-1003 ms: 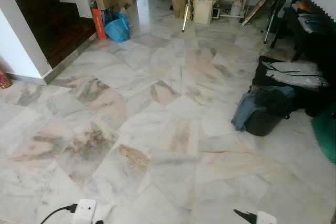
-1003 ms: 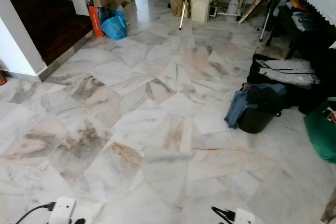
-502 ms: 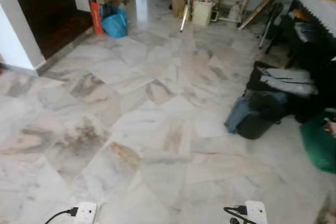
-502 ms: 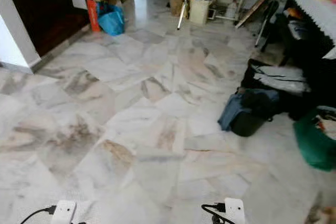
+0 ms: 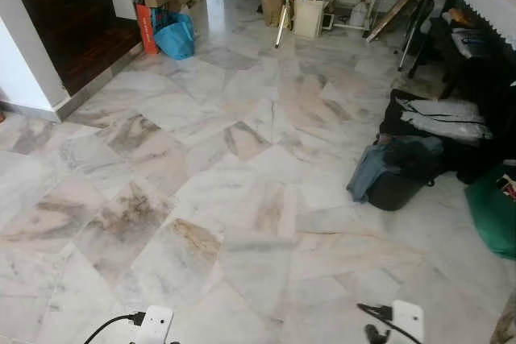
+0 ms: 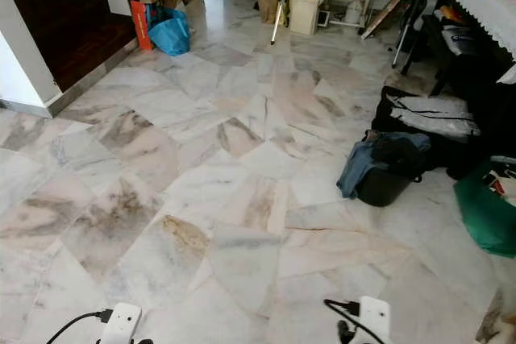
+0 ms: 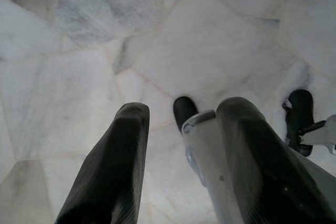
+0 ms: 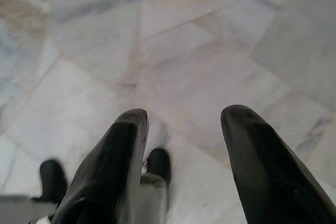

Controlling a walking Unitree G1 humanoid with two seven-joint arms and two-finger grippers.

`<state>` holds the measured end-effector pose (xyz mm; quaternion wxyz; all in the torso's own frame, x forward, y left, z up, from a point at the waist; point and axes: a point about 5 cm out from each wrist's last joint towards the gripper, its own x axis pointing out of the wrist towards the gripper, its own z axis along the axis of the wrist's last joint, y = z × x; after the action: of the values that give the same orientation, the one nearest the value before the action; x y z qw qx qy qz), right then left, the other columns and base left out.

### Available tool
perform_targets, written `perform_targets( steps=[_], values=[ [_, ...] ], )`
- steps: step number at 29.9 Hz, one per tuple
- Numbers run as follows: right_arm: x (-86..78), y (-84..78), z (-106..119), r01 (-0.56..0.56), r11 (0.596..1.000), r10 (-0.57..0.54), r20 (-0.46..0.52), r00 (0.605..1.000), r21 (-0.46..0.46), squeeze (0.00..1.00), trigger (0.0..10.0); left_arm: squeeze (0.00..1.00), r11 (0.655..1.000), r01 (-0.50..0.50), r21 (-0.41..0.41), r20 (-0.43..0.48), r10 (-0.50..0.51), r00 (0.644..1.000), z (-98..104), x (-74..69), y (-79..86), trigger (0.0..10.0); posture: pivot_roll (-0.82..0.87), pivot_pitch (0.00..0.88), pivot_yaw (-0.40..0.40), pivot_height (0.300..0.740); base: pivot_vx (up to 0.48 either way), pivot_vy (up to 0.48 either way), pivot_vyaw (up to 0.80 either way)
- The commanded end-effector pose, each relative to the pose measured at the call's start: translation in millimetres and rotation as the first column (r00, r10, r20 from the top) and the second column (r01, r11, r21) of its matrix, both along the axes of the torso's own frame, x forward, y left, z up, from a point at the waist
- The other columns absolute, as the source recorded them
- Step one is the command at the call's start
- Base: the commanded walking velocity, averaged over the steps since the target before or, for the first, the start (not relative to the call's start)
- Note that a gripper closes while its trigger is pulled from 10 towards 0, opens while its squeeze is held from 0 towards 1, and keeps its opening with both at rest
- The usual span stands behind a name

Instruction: Move the pillow to the sofa from floor

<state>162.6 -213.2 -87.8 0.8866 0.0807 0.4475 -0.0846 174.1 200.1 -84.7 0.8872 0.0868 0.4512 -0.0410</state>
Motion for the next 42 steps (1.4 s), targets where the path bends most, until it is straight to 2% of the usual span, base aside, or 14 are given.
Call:
perform_targets(
  steps=[1, 3, 6, 12, 20, 27, 31, 41, 42],
  values=[
    [-4.1, 0.1, -2, -0.019, 1.000, 0.019, -0.020, 1.000, -0.002, 0.00, 10.0, 0.00, 1.000, -0.003, 0.011, -0.006, 0.003, 1.000, -2, -6.2, 4.7, 10.0, 0.04, 0.000, -0.017, 0.740, 0.000, 0.000, 0.00],
    [-5.4, 3.0, -3, -0.024, 1.000, 0.024, -0.017, 1.000, 0.003, 0.00, 10.0, 0.00, 0.997, -0.079, 0.013, -0.001, 0.079, 0.997, -2, -11.0, 15.2, 10.0, 0.04, 0.000, -0.009, 0.740, 0.000, 0.000, 0.00],
    [-7.3, 3.5, -4, 0.018, 1.000, -0.018, -0.017, 1.000, 0.007, 0.00, 10.0, 0.00, 0.995, -0.097, 0.014, -0.011, 0.097, 0.995, -3, -14.7, 18.6, 10.0, 0.03, 0.000, 0.002, 0.740, 0.000, 0.000, 0.00],
    [-7.2, 3.4, -4, 0.003, 1.000, -0.003, -0.016, 1.000, 0.009, 0.00, 10.0, 0.00, 0.997, -0.077, 0.018, -0.014, 0.077, 0.997, -3, -14.5, 18.4, 10.0, 0.03, 0.000, 0.003, 0.740, 0.000, 0.000, 0.00],
    [-4.5, 2.5, -2, -0.024, 1.000, 0.024, -0.015, 1.000, 0.011, 0.00, 10.0, 0.00, 0.995, -0.099, 0.011, -0.007, 0.099, 0.995, -2, -12.1, 17.5, 10.0, 0.02, 0.000, 0.003, 0.740, 0.000, 0.000, 0.00],
    [-3.6, 1.8, -2, 0.007, 1.000, -0.007, -0.001, 1.000, 0.015, 0.00, 10.0, 0.00, 0.991, -0.131, -0.003, -0.005, 0.131, 0.991, -2, -10.7, 14.9, 10.0, 0.04, 0.000, -0.013, 0.740, 0.000, 0.000, 0.00],
    [-4.4, 0.0, -2, -0.032, 0.999, 0.032, -0.018, 0.999, -0.007, 0.00, 10.0, 0.00, 0.992, -0.130, 0.003, -0.003, 0.130, 0.992, -2, -8.8, 11.8, 10.0, 0.04, 0.000, -0.018, 0.740, 0.000, 0.000, 0.00],
    [-7.1, 0.7, -3, -0.002, 1.000, 0.003, -0.018, 1.000, 0.020, 0.01, 10.0, 0.00, 0.992, -0.123, 0.003, -0.001, 0.123, 0.992, -2, -9.0, 12.0, 10.0, 0.03, 0.000, -0.009, 0.740, 0.000, 0.000, 0.00],
    [-7.4, 0.9, -3, 0.003, 1.000, -0.003, -0.017, 1.000, 0.019, 1.00, 10.0, 0.00, 0.992, -0.124, 0.002, 0.003, 0.124, 0.992, -2, -9.0, 12.5, 10.0, 0.03, 0.000, -0.007, 0.740, 0.000, 0.000, 0.00]
  ],
)
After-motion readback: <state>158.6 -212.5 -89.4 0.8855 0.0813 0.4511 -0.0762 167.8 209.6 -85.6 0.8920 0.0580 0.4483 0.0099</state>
